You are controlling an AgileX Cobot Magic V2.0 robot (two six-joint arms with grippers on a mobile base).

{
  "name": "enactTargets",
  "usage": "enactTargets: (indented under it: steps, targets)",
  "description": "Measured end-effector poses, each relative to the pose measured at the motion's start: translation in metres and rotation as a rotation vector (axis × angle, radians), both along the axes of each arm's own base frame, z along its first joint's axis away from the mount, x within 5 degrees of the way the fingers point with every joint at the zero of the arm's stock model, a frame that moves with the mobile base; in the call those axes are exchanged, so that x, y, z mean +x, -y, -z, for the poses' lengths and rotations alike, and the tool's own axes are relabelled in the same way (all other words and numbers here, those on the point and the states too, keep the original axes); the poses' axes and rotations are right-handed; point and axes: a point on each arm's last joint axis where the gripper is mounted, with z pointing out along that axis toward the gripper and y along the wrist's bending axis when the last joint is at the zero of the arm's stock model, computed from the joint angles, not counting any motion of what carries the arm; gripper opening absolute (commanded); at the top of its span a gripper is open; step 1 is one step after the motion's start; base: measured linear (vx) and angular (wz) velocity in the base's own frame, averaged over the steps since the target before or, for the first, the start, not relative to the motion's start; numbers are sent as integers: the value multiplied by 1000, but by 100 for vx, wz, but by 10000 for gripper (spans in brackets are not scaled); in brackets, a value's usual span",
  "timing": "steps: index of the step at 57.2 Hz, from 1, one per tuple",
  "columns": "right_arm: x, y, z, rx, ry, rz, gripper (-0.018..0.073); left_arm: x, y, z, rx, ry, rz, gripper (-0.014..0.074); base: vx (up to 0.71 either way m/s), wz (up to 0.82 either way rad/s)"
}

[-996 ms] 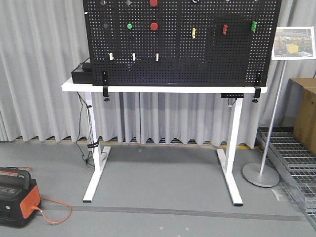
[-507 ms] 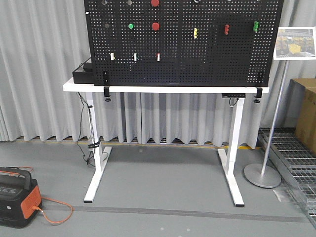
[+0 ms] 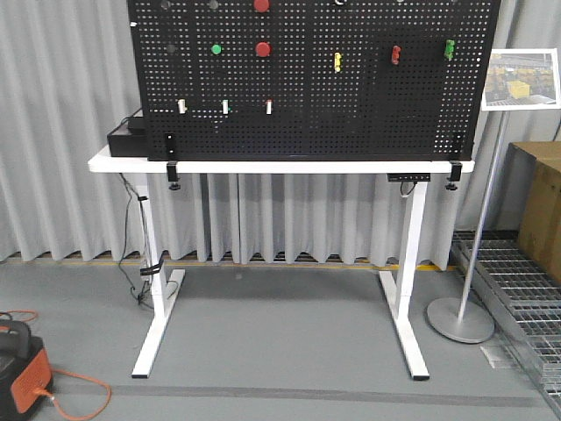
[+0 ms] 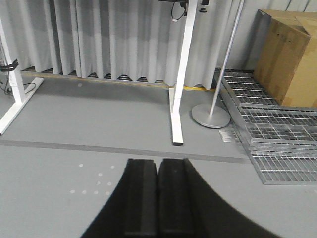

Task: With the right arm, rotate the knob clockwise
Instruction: 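Drive the base forward toward the black pegboard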

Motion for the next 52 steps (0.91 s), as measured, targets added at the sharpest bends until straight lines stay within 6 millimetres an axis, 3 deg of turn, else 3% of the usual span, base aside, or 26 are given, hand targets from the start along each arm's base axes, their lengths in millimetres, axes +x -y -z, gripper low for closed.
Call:
enactTargets:
  steps: [52]
  targets:
    - [0, 0, 0, 0, -3, 0, -4, 0, 0, 0, 0, 0, 0, -6, 33, 6]
